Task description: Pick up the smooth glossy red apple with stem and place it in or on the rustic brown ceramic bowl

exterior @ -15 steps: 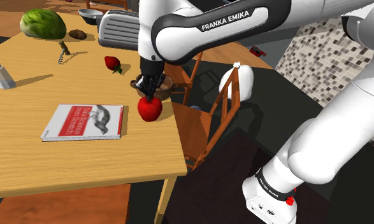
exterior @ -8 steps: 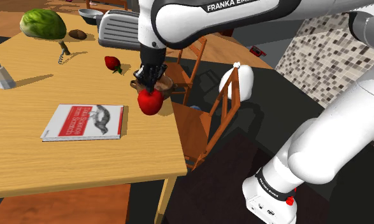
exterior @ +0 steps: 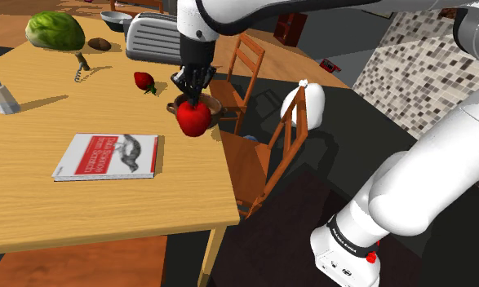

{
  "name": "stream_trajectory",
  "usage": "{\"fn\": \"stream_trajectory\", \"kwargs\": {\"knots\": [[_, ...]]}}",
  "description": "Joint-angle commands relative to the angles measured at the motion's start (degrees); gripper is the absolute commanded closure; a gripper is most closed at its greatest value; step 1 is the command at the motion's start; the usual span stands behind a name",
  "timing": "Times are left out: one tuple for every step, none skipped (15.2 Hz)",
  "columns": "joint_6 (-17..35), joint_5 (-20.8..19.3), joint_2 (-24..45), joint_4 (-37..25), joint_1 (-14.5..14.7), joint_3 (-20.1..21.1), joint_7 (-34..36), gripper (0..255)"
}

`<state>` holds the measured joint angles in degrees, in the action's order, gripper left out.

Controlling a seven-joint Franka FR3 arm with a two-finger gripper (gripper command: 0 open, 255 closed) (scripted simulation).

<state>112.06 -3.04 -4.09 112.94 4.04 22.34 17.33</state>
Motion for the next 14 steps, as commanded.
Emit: {"fn": "stream_trajectory", "kwargs": {"knots": [[-1.60, 0.16, -0.30, -1.31, -0.02, -0.05, -0.21, 255], [-2.36, 0.21, -0.39, -1.99, -0.03, -0.07, -0.28, 255], [-3.11, 0.25, -0.47, -2.68, -0.04, -0.08, -0.36, 255], [-3.87, 0.29, -0.53, -3.38, -0.04, -0.09, -0.42, 255], [-4.64, 0.32, -0.58, -4.10, -0.05, -0.11, -0.49, 255], [-5.40, 0.34, -0.62, -4.83, -0.05, -0.12, -0.55, 255], [-6.16, 0.36, -0.64, -5.58, -0.06, -0.13, -0.60, 255], [-6.93, 0.38, -0.65, -6.34, -0.07, -0.13, -0.65, 255], [-7.47, 0.38, -0.65, -6.88, -0.07, -0.14, -0.69, 255], [-8.07, 0.03, 0.34, -8.46, -0.57, -0.66, -1.64, 255], [-8.70, -0.33, 1.39, -10.12, -1.06, -1.16, -2.58, 255], [-9.37, -0.69, 2.48, -11.87, -1.53, -1.63, -3.50, 255], [-10.06, -1.04, 3.63, -13.70, -1.99, -2.09, -4.40, 255], [-10.79, -1.40, 4.84, -15.63, -2.44, -2.53, -5.29, 255]]}}
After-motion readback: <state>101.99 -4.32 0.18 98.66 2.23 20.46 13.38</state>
